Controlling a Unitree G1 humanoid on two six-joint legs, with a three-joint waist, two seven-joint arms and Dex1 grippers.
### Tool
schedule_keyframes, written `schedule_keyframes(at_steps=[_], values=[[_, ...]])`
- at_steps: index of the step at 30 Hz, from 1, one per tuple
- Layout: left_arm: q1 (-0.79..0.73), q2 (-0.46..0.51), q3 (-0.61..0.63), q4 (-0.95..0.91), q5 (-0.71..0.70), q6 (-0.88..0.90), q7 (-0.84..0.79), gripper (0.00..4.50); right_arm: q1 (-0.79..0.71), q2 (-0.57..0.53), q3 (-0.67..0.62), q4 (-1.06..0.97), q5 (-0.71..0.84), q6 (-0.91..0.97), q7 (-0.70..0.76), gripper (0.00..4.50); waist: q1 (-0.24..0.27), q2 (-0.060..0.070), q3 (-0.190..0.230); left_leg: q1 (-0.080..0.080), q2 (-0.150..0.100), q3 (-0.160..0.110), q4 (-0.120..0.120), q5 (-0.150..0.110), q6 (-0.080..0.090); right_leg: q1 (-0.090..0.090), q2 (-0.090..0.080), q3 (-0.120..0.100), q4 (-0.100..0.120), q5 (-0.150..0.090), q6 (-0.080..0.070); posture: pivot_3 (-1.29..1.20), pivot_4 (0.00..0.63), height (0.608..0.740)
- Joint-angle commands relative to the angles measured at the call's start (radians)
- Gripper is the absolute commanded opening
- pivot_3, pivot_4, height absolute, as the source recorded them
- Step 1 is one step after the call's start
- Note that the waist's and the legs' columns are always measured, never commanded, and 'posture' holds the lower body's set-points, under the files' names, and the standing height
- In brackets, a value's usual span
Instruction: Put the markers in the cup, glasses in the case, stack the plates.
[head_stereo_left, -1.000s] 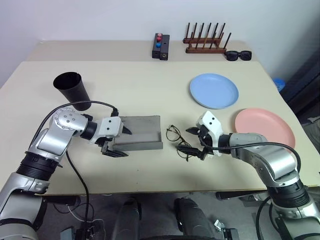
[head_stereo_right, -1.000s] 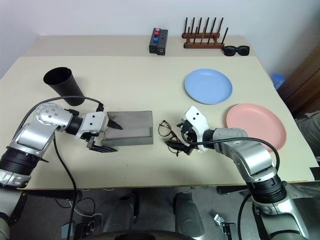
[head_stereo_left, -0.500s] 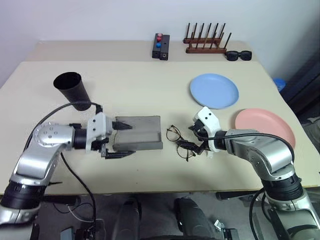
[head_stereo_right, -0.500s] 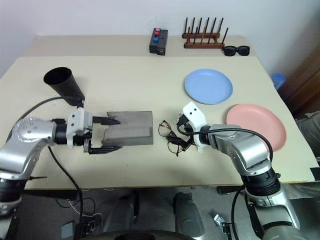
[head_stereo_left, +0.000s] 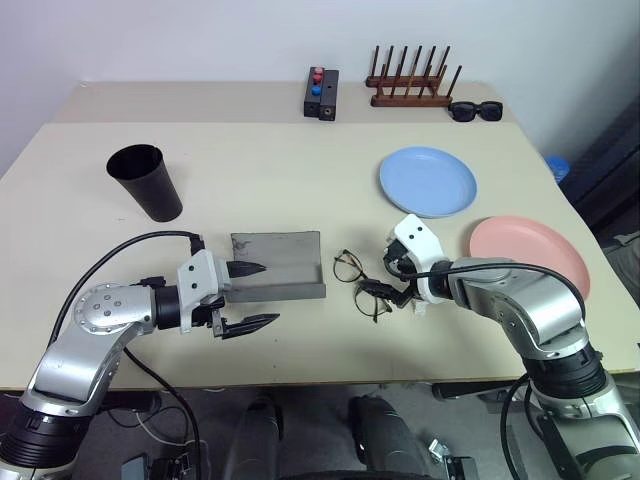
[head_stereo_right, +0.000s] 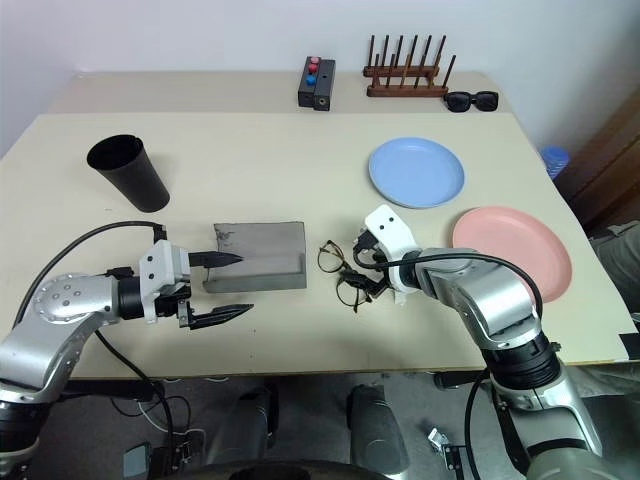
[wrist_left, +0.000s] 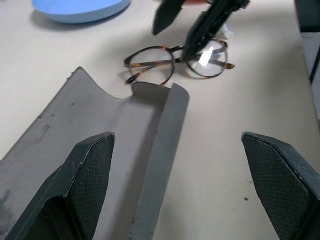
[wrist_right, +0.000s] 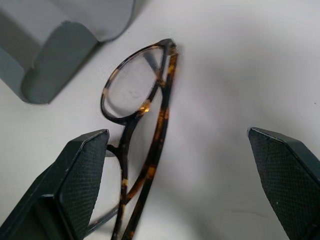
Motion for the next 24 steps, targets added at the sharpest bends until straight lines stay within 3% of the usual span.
schedule_keyframes(at_steps=[1, 2, 9, 24], values=[[0.001, -0.009, 0.001, -0.04, -0.012, -0.008, 0.016, 4.21, -0.015, -0.012, 0.0, -0.024, -0.025, -0.013, -0.014, 3.96, 0.0, 0.0, 0.0, 0.0, 0.0, 0.0, 0.0, 0.0, 0.0, 0.0, 0.0, 0.0, 0.0, 0.0, 0.0, 0.0, 0.15, 0.74], [0.0, -0.01, -0.002, -0.042, -0.013, -0.008, 0.019, 4.21, -0.016, -0.014, 0.002, -0.022, -0.03, -0.016, -0.015, 3.67, 0.0, 0.0, 0.0, 0.0, 0.0, 0.0, 0.0, 0.0, 0.0, 0.0, 0.0, 0.0, 0.0, 0.0, 0.0, 0.0, 0.15, 0.74], [-0.001, -0.016, -0.013, -0.047, -0.012, -0.007, 0.031, 4.21, -0.024, -0.021, 0.015, -0.016, -0.054, -0.032, -0.007, 0.06, -0.001, 0.0, 0.0, 0.0, 0.0, 0.0, 0.0, 0.0, 0.0, 0.0, 0.0, 0.0, 0.0, 0.0, 0.0, 0.0, 0.15, 0.74], [0.007, -0.013, 0.003, -0.044, -0.018, 0.001, 0.062, 4.21, -0.068, -0.058, 0.074, -0.007, -0.108, -0.224, 0.104, 0.02, -0.001, 0.0, 0.0, 0.0, 0.0, 0.001, 0.0, 0.0, 0.0, 0.0, -0.001, 0.0, -0.001, 0.0, 0.0, 0.0, 0.15, 0.74]])
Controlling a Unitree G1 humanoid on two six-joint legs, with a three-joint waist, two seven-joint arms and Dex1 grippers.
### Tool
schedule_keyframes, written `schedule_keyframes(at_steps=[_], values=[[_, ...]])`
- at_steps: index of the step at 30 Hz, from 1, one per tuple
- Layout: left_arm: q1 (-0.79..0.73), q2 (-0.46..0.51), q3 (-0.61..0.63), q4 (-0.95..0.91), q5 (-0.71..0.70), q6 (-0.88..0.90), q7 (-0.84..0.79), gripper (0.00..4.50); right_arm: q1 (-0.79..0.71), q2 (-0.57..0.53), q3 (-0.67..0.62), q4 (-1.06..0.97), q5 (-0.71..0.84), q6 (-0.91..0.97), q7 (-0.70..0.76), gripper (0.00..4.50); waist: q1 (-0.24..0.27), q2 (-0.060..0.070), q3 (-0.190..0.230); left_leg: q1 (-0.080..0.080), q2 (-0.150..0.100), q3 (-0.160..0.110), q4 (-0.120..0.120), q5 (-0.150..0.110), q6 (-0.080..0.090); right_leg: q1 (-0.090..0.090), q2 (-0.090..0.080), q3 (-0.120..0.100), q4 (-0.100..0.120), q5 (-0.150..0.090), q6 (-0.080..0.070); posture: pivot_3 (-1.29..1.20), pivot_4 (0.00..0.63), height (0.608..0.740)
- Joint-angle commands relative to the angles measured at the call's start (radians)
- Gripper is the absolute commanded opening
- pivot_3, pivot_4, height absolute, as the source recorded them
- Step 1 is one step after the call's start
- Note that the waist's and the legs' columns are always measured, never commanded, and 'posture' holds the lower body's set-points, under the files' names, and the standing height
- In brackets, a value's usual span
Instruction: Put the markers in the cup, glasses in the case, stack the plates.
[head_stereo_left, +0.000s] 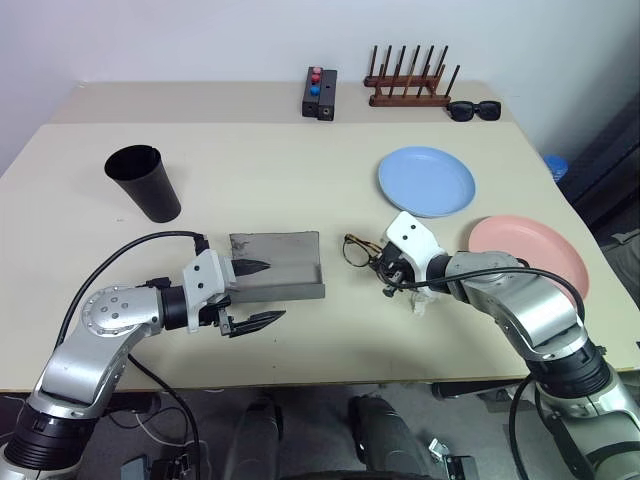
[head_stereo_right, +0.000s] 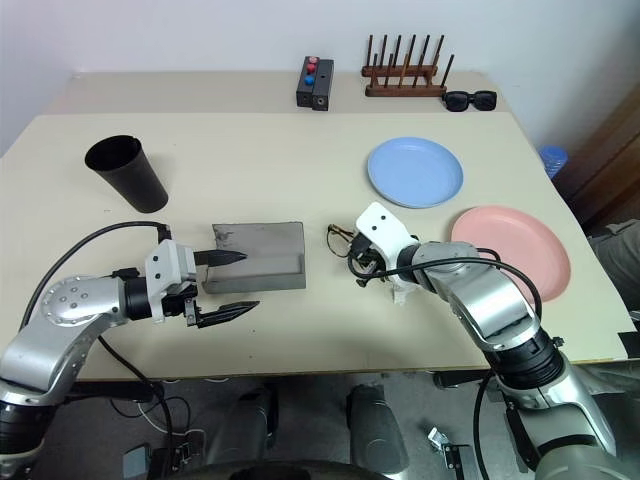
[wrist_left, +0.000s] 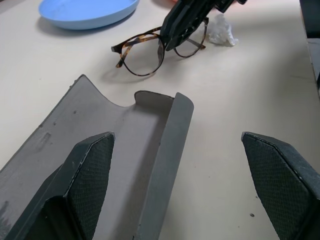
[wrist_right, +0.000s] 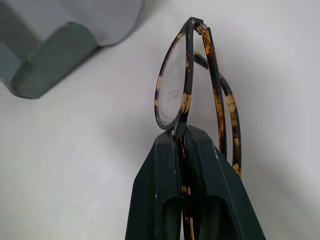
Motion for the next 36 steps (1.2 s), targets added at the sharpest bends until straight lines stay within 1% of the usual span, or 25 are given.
schedule_keyframes(at_steps=[1, 3, 5, 7, 10, 13, 15, 18, 21, 25, 28, 32, 36], values=[[0.003, 0.004, 0.031, -0.02, -0.015, -0.006, 0.009, 4.21, -0.054, -0.011, -0.013, -0.009, 0.003, -0.052, 0.052, 0.02, 0.0, 0.0, 0.0, 0.0, 0.0, 0.0, 0.0, 0.0, 0.0, 0.0, 0.0, 0.0, 0.0, 0.0, 0.0, 0.0, 0.15, 0.74], [0.002, 0.009, 0.045, -0.013, -0.015, -0.008, 0.012, 4.21, -0.068, -0.008, -0.018, -0.013, 0.021, -0.066, 0.089, 0.02, 0.0, 0.0, 0.0, 0.0, 0.0, 0.0, 0.0, 0.0, 0.0, 0.0, 0.0, 0.0, 0.0, 0.0, 0.0, 0.0, 0.15, 0.74], [0.001, 0.015, 0.08, 0.011, -0.017, -0.005, 0.025, 4.21, -0.087, -0.016, -0.007, -0.026, 0.037, -0.11, 0.156, 0.02, 0.0, 0.0, 0.0, 0.0, 0.0, 0.0, 0.0, 0.0, 0.0, 0.0, 0.0, 0.0, 0.0, 0.0, 0.0, 0.0, 0.15, 0.74], [0.006, 0.023, 0.135, 0.048, -0.021, 0.001, 0.042, 4.21, -0.117, -0.021, 0.014, -0.024, 0.033, -0.163, 0.214, 0.02, -0.001, 0.0, 0.0, 0.0, 0.0, 0.0, -0.001, 0.0, 0.0, 0.0, 0.0, 0.0, 0.0, 0.0, 0.0, 0.0, 0.15, 0.74], [0.034, 0.028, 0.231, 0.115, -0.008, -0.021, 0.075, 4.21, -0.21, 0.014, 0.051, 0.05, 0.005, -0.234, 0.267, 0.02, -0.009, 0.001, 0.001, 0.0, 0.0, 0.0, -0.001, 0.0, 0.0, -0.001, 0.0, 0.0, 0.001, 0.0, 0.0, 0.0, 0.15, 0.74], [0.096, 0.022, 0.307, 0.14, -0.014, -0.048, 0.08, 4.21, -0.299, 0.068, 0.084, 0.137, 0.003, -0.288, 0.323, 0.02, -0.014, 0.001, 0.001, 0.0, 0.0, 0.0, -0.002, 0.0, 0.0, -0.002, 0.0, 0.0, 0.001, 0.0, 0.0, 0.0, 0.15, 0.74], [0.124, 0.014, 0.336, 0.154, -0.022, -0.07, 0.076, 4.21, -0.337, 0.101, 0.093, 0.187, 0.0, -0.305, 0.347, 0.02, -0.015, 0.001, 0.001, 0.0, 0.0, 0.001, -0.003, 0.0, 0.0, -0.002, 0.0, 0.0, 0.0, 0.0, 0.0, 0.0, 0.15, 0.74], [0.181, 0.0, 0.402, 0.182, -0.027, -0.103, 0.082, 4.21, -0.43, 0.2, 0.128, 0.324, -0.01, -0.341, 0.384, 0.02, -0.016, 0.001, 0.001, 0.0, 0.0, 0.0, -0.004, 0.0, 0.0, -0.002, 0.0, -0.001, 0.001, -0.001, 0.0, 0.0, 0.15, 0.74], [0.216, -0.011, 0.447, 0.195, -0.034, -0.126, 0.09, 4.21, -0.482, 0.289, 0.162, 0.428, -0.02, -0.364, 0.418, 0.02, -0.025, 0.001, 0.001, 0.0, 0.0, 0.0, -0.004, 0.0, 0.0, -0.003, 0.0, -0.001, 0.001, 0.0, -0.001, 0.0, 0.15, 0.74], [0.26, -0.015, 0.481, 0.191, -0.048, -0.142, 0.078, 4.21, -0.504, 0.382, 0.204, 0.531, -0.042, -0.372, 0.442, 0.02, -0.024, 0.001, 0.001, -0.001, 0.0, 0.0, -0.004, 0.0, 0.0, -0.003, 0.0, -0.001, 0.001, 0.0, -0.001, 0.0, 0.15, 0.74], [0.288, -0.013, 0.48, 0.179, -0.046, -0.151, 0.071, 4.21, -0.492, 0.416, 0.231, 0.563, -0.056, -0.358, 0.465, 0.02, -0.025, 0.001, 0.001, -0.001, 0.0, 0.0, -0.004, 0.0, 0.0, -0.003, 0.0, -0.001, 0.001, 0.0, -0.001, 0.0, 0.15, 0.74], [0.314, -0.007, 0.457, 0.141, -0.081, -0.128, 0.042, 4.21, -0.464, 0.399, 0.251, 0.55, -0.078, -0.348, 0.485, 0.02, -0.024, 0.001, 0.001, -0.001, 0.0, 0.0, -0.004, 0.0, 0.0, -0.003, 0.0, -0.001, 0.001, 0.0, -0.001, 0.0, 0.15, 0.74], [0.328, 0.001, 0.429, 0.114, -0.093, -0.107, 0.013, 4.21, -0.446, 0.389, 0.244, 0.536, -0.088, -0.326, 0.488, 0.02, -0.026, 0.001, 0.001, -0.001, 0.0, 0.001, -0.004, 0.0, -0.001, -0.004, 0.0, -0.001, 0.001, 0.0, -0.001, 0.0, 0.15, 0.74]])
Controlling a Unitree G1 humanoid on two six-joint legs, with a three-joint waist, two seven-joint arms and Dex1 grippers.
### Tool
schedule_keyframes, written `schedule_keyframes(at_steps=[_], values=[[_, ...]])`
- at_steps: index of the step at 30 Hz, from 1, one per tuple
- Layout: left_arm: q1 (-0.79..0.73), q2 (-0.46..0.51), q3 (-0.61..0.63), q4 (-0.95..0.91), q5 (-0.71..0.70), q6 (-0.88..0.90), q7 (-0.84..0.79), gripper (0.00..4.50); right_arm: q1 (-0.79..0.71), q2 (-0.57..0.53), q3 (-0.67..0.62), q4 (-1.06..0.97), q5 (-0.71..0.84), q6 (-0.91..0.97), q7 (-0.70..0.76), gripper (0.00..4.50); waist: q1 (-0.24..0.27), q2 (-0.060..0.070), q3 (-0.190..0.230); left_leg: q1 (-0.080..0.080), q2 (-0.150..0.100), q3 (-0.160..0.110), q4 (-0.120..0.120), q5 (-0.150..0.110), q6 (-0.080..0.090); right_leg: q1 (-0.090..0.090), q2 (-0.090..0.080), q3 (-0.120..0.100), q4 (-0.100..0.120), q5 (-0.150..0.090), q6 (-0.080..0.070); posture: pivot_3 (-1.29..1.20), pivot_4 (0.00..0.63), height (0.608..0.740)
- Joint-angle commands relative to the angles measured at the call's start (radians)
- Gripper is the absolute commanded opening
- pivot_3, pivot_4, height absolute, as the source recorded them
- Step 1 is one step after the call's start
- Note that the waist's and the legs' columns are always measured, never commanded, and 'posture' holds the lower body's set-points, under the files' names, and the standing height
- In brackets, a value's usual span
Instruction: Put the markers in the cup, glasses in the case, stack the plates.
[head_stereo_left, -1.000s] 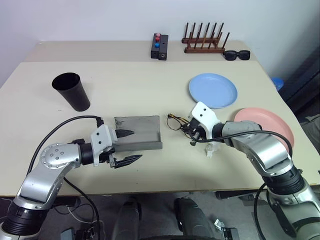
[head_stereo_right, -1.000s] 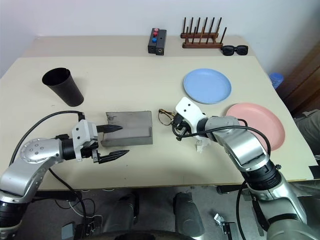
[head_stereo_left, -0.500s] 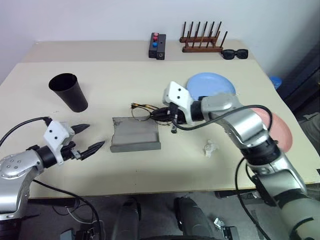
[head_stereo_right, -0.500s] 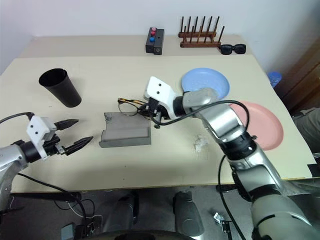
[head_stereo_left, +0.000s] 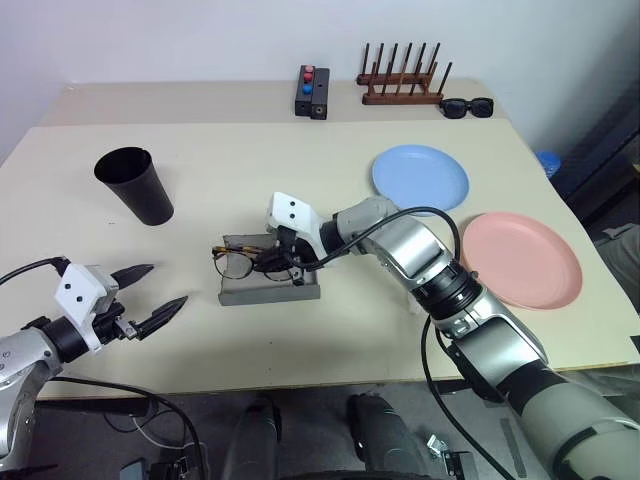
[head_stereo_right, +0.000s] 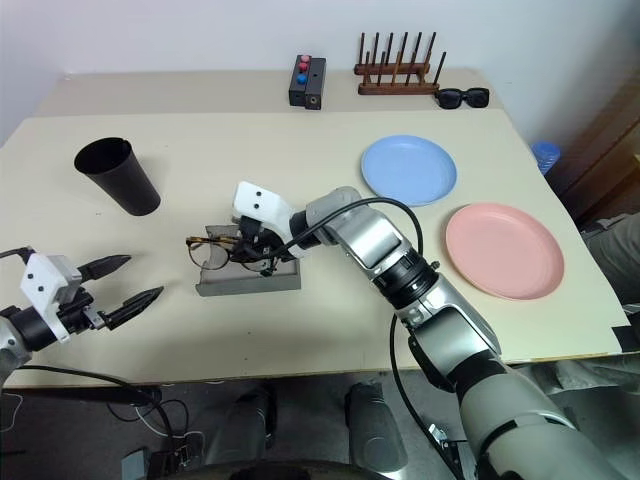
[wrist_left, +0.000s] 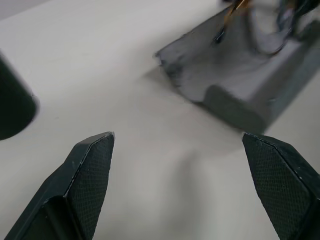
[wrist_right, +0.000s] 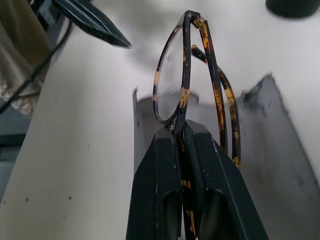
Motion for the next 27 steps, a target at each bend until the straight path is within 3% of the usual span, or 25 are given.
schedule_keyframes(at_steps=[1, 7, 8, 9, 14, 19, 22, 27], values=[[0.004, 0.014, -0.005, -0.037, -0.025, 0.011, -0.019, 4.21, 0.0, -0.004, -0.013, -0.039, -0.007, 0.008, 0.007, 0.02, -0.001, 0.0, 0.0, 0.0, 0.0, 0.0, 0.0, 0.0, 0.0, 0.0, 0.0, 0.0, 0.0, 0.0, 0.0, 0.0, 0.15, 0.74], [-0.04, 0.022, -0.03, -0.023, -0.019, 0.026, -0.018, 4.21, 0.019, -0.003, -0.006, -0.029, -0.017, 0.01, 0.019, 0.02, -0.001, 0.0, 0.0, 0.0, 0.0, 0.0, -0.001, 0.0, 0.0, -0.001, 0.0, 0.0, 0.0, 0.0, -0.001, 0.0, 0.15, 0.74], [-0.043, 0.024, -0.032, -0.022, -0.019, 0.027, -0.018, 4.21, 0.021, 0.0, -0.009, -0.028, -0.016, 0.01, 0.021, 0.71, -0.001, 0.0, 0.0, 0.0, 0.0, 0.0, -0.001, 0.0, 0.0, -0.001, 0.0, 0.0, 0.0, 0.0, -0.001, 0.0, 0.15, 0.74], [-0.047, 0.026, -0.033, -0.021, -0.02, 0.029, -0.017, 4.21, 0.021, 0.004, -0.016, -0.027, -0.016, 0.007, 0.02, 1.0, -0.001, 0.0, 0.0, 0.0, 0.0, 0.0, -0.001, 0.0, 0.0, -0.001, 0.0, 0.0, 0.0, 0.0, -0.001, 0.0, 0.15, 0.74], [-0.052, 0.027, -0.025, -0.033, -0.032, 0.056, -0.003, 4.21, 0.018, 0.019, -0.063, -0.044, -0.012, -0.031, -0.008, 3.48, -0.001, 0.0, 0.0, 0.0, 0.0, 0.0, -0.001, 0.0, 0.0, -0.001, 0.0, 0.0, 0.0, 0.0, -0.001, 0.0, 0.15, 0.74], [-0.112, 0.015, -0.019, -0.039, -0.071, 0.132, 0.054, 4.21, 0.025, 0.006, -0.137, -0.12, 0.018, -0.076, -0.01, 3.48, 0.001, 0.0, 0.0, -0.001, 0.0, 0.0, -0.001, 0.0, 0.0, -0.001, 0.0, 0.0, 0.0, 0.0, 0.0, 0.0, 0.15, 0.74], [-0.207, 0.0, -0.025, -0.019, -0.15, 0.24, 0.104, 3.42, 0.066, -0.042, -0.166, -0.207, 0.012, -0.13, -0.01, 3.52, 0.009, 0.0, 0.0, -0.001, 0.0, 0.0, 0.0, 0.0, 0.0, -0.001, 0.001, 0.0, 0.001, 0.0, 0.0, 0.0, 0.15, 0.74], [-0.424, -0.025, -0.16, 0.071, -0.063, 0.284, 0.198, 0.9, 0.184, -0.129, -0.212, -0.35, 0.005, -0.191, -0.036, 3.52, 0.026, 0.0, 0.0, -0.001, 0.0, 0.0, 0.001, 0.0, 0.0, 0.001, 0.001, 0.0, 0.0, 0.0, 0.0, 0.0, 0.15, 0.74]])
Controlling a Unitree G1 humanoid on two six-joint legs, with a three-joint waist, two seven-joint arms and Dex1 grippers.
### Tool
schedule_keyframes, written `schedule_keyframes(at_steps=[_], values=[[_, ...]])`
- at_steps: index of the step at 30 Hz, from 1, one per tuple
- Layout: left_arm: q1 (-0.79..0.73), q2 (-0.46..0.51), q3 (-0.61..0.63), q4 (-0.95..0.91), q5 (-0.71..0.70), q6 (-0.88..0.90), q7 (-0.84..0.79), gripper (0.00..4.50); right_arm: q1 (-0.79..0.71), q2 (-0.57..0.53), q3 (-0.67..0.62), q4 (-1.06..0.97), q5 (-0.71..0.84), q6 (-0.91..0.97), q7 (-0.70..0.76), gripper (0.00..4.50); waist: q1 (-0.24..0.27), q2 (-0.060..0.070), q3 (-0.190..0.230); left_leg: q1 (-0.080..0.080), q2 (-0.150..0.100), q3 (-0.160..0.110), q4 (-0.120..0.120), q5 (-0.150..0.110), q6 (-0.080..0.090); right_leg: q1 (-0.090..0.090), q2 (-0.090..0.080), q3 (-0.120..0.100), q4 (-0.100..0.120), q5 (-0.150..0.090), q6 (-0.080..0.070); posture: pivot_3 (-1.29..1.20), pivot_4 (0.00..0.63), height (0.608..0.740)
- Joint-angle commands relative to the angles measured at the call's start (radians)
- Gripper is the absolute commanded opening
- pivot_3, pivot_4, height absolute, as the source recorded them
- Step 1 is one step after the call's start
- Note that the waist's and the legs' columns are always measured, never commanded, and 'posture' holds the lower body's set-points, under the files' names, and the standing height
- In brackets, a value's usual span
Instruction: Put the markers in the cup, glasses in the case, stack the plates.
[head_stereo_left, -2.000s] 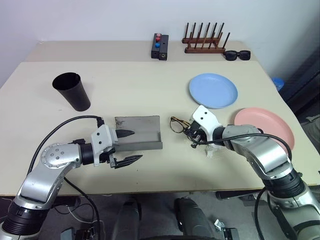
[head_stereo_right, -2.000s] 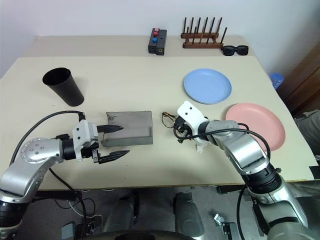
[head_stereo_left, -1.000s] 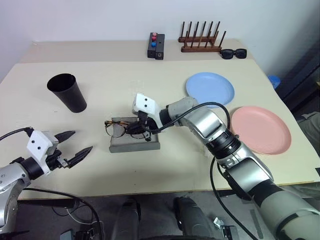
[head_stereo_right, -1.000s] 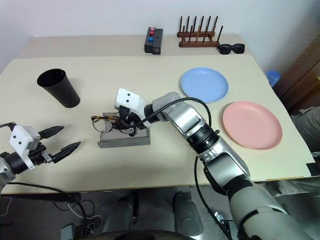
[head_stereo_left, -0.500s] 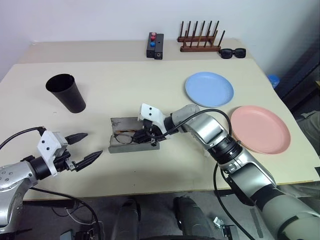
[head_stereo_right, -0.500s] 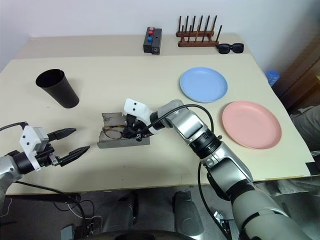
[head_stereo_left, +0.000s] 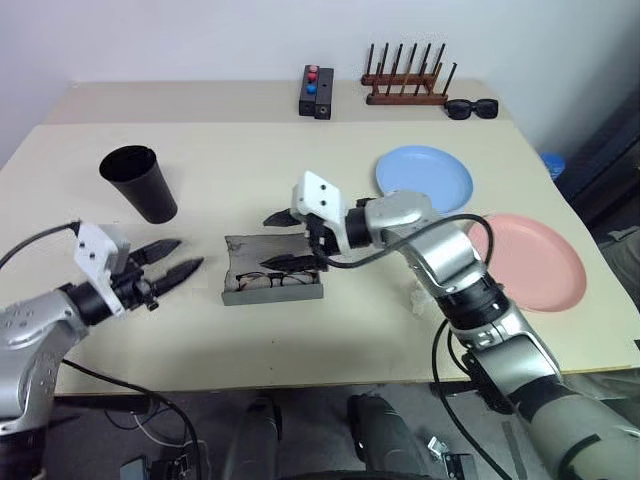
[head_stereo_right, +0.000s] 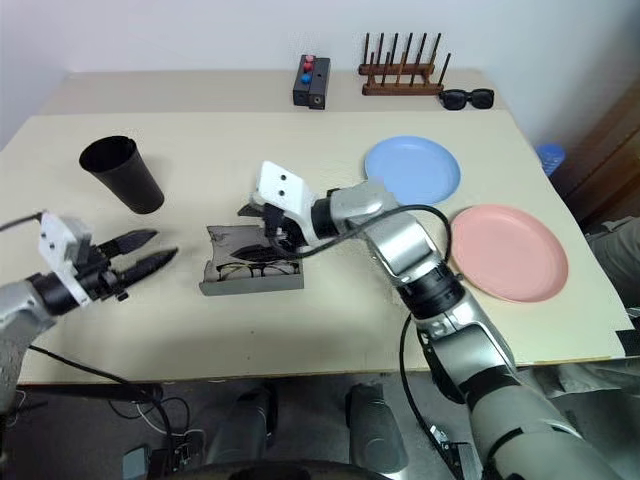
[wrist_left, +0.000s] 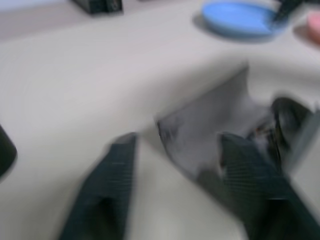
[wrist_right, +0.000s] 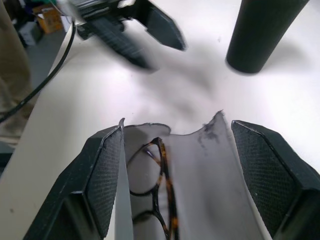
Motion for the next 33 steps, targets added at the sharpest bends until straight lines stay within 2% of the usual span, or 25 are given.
schedule_keyframes(at_steps=[1, 6, 11, 15, 19, 23, 29, 33], values=[[-0.157, -0.015, -0.122, 0.08, 0.09, 0.04, 0.083, 0.35, 0.075, -0.053, -0.057, -0.137, 0.009, -0.035, -0.023, 3.52, 0.012, 0.0, 0.0, 0.0, 0.0, 0.0, 0.0, 0.0, 0.0, 0.0, 0.0, 0.0, 0.0, 0.0, 0.0, 0.0, 0.15, 0.74], [-0.41, -0.077, -0.256, 0.25, 0.161, 0.109, 0.133, 0.35, 0.219, -0.14, -0.118, -0.283, 0.037, -0.004, -0.052, 3.52, 0.011, -0.001, 0.0, 0.0, 0.0, -0.002, 0.002, 0.0, 0.0, 0.001, 0.001, 0.0, 0.001, 0.0, 0.001, 0.0, 0.15, 0.74], [-0.604, -0.098, -0.393, 0.422, 0.227, 0.195, 0.078, 0.35, 0.362, -0.222, -0.188, -0.407, 0.065, 0.036, -0.083, 3.52, 0.007, -0.001, 0.0, 0.0, 0.0, -0.002, 0.002, 0.0, 0.0, 0.002, 0.002, 0.0, 0.001, -0.001, 0.002, 0.0, 0.15, 0.74], [-0.693, -0.089, -0.496, 0.509, 0.285, 0.24, 0.002, 0.35, 0.424, -0.26, -0.235, -0.463, 0.092, 0.063, -0.11, 3.52, 0.005, -0.001, 0.0, 0.001, 0.0, -0.002, 0.001, 0.0, 0.0, 0.001, 0.002, 0.0, 0.001, -0.001, 0.002, 0.0, 0.15, 0.74], [-0.707, -0.051, -0.57, 0.512, 0.311, 0.237, -0.13, 0.35, 0.458, -0.283, -0.291, -0.477, 0.102, 0.07, -0.147, 3.52, 0.007, -0.001, 0.0, 0.0, 0.0, -0.002, 0.001, 0.0, 0.0, 0.001, 0.002, 0.0, 0.001, -0.001, 0.002, 0.0, 0.15, 0.74], [-0.681, -0.021, -0.593, 0.474, 0.322, 0.188, -0.225, 0.35, 0.485, -0.302, -0.331, -0.486, 0.126, 0.073, -0.16, 3.52, 0.009, -0.001, 0.0, 0.0, 0.0, -0.002, 0.001, 0.0, 0.0, 0.002, 0.002, 0.0, 0.001, -0.001, 0.001, 0.0, 0.15, 0.74], [-0.615, 0.011, -0.559, 0.38, 0.311, 0.104, -0.307, 0.35, 0.494, -0.315, -0.328, -0.455, 0.123, 0.051, -0.172, 3.52, 0.008, -0.001, 0.0, 0.0, 0.0, -0.002, 0.001, 0.0, 0.0, 0.002, 0.002, 0.0, 0.001, -0.001, 0.001, 0.0, 0.15, 0.74], [-0.553, 0.027, -0.529, 0.278, 0.276, 0.117, -0.329, 0.35, 0.479, -0.309, -0.313, -0.424, 0.114, 0.037, -0.178, 3.52, 0.009, -0.001, 0.0, 0.0, 0.0, -0.002, 0.002, 0.0, 0.0, 0.002, 0.002, 0.0, 0.001, -0.001, 0.001, 0.0, 0.15, 0.74]])
